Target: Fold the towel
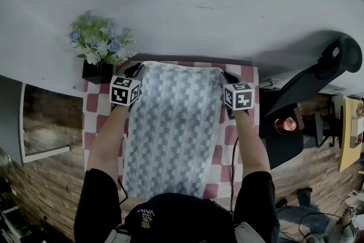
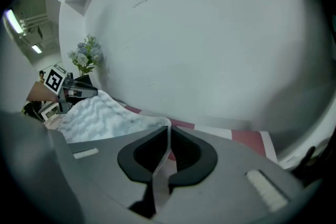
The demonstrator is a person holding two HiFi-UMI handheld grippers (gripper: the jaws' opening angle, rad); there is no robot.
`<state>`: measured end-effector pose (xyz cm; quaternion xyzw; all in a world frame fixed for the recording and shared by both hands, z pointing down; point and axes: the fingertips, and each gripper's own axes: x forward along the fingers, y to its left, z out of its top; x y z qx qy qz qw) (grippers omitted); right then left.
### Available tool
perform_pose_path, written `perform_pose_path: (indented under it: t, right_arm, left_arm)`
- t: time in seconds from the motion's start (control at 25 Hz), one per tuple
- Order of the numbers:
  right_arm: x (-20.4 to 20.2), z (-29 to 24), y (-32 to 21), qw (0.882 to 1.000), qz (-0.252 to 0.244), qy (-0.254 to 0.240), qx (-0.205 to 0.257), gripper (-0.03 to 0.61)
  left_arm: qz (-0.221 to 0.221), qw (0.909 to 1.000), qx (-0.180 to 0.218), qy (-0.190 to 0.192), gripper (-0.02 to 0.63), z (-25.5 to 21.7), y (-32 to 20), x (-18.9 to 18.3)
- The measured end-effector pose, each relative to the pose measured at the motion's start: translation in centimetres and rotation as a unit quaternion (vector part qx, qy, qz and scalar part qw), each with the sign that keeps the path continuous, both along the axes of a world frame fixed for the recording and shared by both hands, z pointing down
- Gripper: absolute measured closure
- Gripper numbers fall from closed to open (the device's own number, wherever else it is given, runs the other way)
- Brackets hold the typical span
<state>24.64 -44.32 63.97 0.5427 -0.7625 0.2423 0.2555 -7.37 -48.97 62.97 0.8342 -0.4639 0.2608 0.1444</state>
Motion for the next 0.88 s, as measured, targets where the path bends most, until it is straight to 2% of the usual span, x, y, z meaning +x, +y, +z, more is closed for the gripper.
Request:
perform_pose_path:
  t: [0.08, 0.2, 0.32, 0.56, 0.72, 0.88]
  right_arm:
    - [0.2, 0.9, 0.1, 1.0, 0.014, 0.004, -0.016, 0.544]
    - [0.9, 1.0, 0.7, 0.999, 0.038, 0.0, -0.018, 0.467]
    - [1.3, -0.4, 1.9, 0.998, 0.055, -0.011, -0.002, 0.443]
    - [0.2, -4.0, 6.9, 0.997, 0.06, -0.034, 0.036, 0.443]
    - [-1.7, -5.9, 11.8, 0.996, 0.054, -0.049, 0.055, 0.443]
    - [-4.2, -6.9, 17.4, 0.996, 0.036, -0.036, 0.074, 0.443]
  left_arm:
    - [-0.014, 0.9998, -0.013, -0.001, 0.552, 0.6, -0.2, -0.6]
    - [-0.036, 0.9991, -0.018, 0.012, 0.436, 0.3, 0.0, -1.8]
    - [-0.032, 0.9991, -0.015, 0.022, 0.431, -1.0, 1.4, -2.4]
    - [-0.001, 0.9994, 0.003, 0.035, 0.431, -3.1, 6.0, -2.3]
    - [0.019, 0.9989, 0.008, 0.042, 0.431, -4.0, 10.4, -2.6]
    - [0.032, 0.9982, 0.018, 0.046, 0.431, -4.8, 15.4, -3.5]
